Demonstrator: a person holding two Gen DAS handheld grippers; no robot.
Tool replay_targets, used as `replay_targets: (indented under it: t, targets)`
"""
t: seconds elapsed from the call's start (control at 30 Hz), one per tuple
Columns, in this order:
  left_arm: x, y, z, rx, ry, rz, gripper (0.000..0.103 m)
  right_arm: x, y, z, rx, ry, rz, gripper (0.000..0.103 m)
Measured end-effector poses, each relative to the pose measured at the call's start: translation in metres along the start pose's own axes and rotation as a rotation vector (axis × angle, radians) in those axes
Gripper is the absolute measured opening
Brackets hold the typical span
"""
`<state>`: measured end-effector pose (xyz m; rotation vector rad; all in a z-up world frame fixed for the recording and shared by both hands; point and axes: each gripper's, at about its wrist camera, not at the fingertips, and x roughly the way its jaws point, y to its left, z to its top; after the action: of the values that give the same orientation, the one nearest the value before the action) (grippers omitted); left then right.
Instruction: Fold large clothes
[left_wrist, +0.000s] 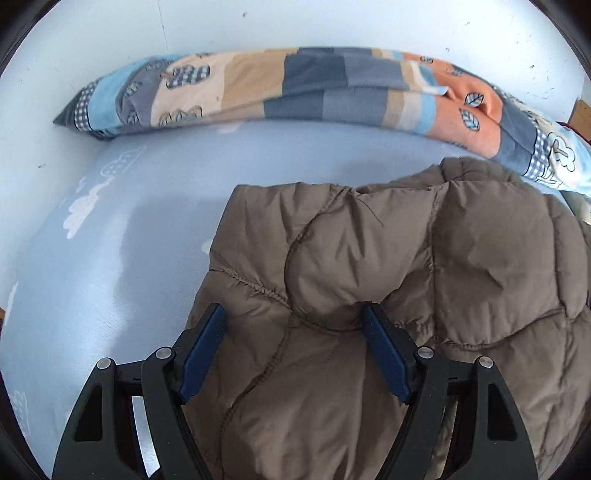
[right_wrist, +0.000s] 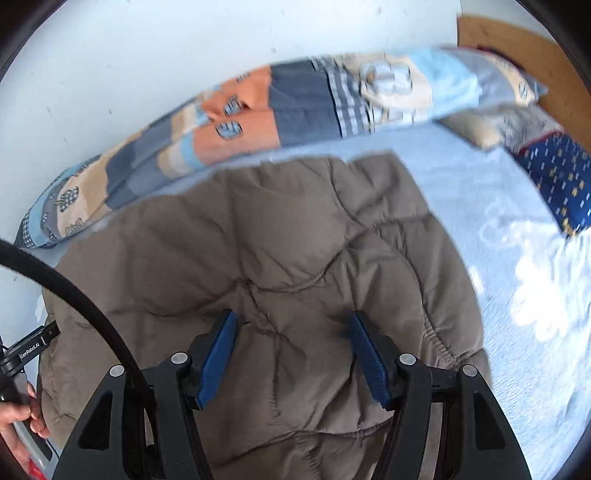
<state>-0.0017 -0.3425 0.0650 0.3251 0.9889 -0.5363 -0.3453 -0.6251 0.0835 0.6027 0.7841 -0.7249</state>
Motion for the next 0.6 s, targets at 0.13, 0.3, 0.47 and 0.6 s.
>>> replay_targets:
  t: [0.13, 0.3, 0.47, 0.6]
  targets:
    - [0.016, 0.007, 0.001, -0.034, 0.056, -0.021, 0.082, 0.017, 0.001, 0.001, -0.025, 0.043, -0.018, 0.071]
    - [0.003, 0.011, -0.008, -0.090, -0.001, -0.016, 0.082, 0.018, -0.004, -0.001, -0.007, 0.046, -0.007, 0.072]
    - [-0.041, 0.012, -0.016, -0.096, -0.092, -0.039, 0.081, -0.016, -0.005, -0.008, 0.043, -0.002, 0.050, 0.071]
    - [-0.095, 0.014, -0.026, -0.070, -0.206, -0.013, 0.081, -0.058, 0.006, -0.015, -0.012, -0.052, 0.036, 0.071]
